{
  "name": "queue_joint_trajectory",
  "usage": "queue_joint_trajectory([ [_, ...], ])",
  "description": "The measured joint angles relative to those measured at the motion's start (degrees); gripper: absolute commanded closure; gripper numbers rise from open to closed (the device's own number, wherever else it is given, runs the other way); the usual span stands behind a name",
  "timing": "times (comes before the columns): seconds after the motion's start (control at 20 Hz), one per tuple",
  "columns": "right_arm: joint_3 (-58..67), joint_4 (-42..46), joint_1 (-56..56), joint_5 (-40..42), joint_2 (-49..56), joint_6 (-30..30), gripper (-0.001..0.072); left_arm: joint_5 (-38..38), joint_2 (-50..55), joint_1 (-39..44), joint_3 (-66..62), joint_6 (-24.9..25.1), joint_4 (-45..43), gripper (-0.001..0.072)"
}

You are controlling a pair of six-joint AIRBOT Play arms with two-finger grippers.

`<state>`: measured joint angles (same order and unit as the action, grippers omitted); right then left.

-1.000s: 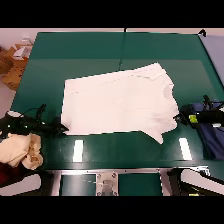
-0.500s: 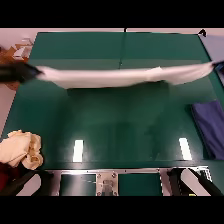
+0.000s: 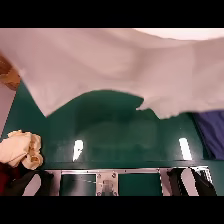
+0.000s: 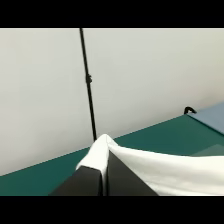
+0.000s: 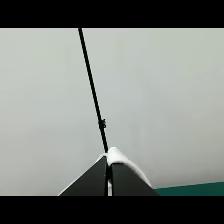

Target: Fold the shirts.

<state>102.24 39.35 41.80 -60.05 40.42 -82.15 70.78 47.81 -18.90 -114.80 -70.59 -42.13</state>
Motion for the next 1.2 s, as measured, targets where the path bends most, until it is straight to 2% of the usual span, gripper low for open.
queue_joint_trajectory([
  [0.25, -10.51, 0.02, -0.37, 0.9, 0.02, 0.46, 0.0697, 0.26, 1.75, 0.0, 11.54, -0.63, -3.48, 0.0685],
  [0.45, -26.56, 0.22, -5.57, 4.13, 4.22, 4.35, 0.0697, -1.79, 8.28, 0.61, 24.9, 3.54, 0.46, 0.0686],
  [0.65, -36.54, 0.37, -12.74, 11.39, 16.24, 7.89, 0.0697, -7.69, 19.8, 6.01, 33.73, 7.69, 2.21, 0.0686],
  [0.9, -32.28, -1.81, -17.64, 16.28, 37.94, 9.62, 0.0697, -19.98, 33.81, 12.15, 36.74, 8.44, 3.58, 0.0686],
  [1.05, -24.59, -3.37, -18.51, 16.24, 48.81, 9.97, 0.0697, -27.1, 37.66, 13.68, 37.2, 8.61, 4.33, 0.0686],
  [1.2, -18.25, -3.89, -18.8, 15.39, 55.12, 10.14, 0.0698, -31.85, 39.19, 14.34, 37.38, 9.07, 4.83, 0.0685],
])
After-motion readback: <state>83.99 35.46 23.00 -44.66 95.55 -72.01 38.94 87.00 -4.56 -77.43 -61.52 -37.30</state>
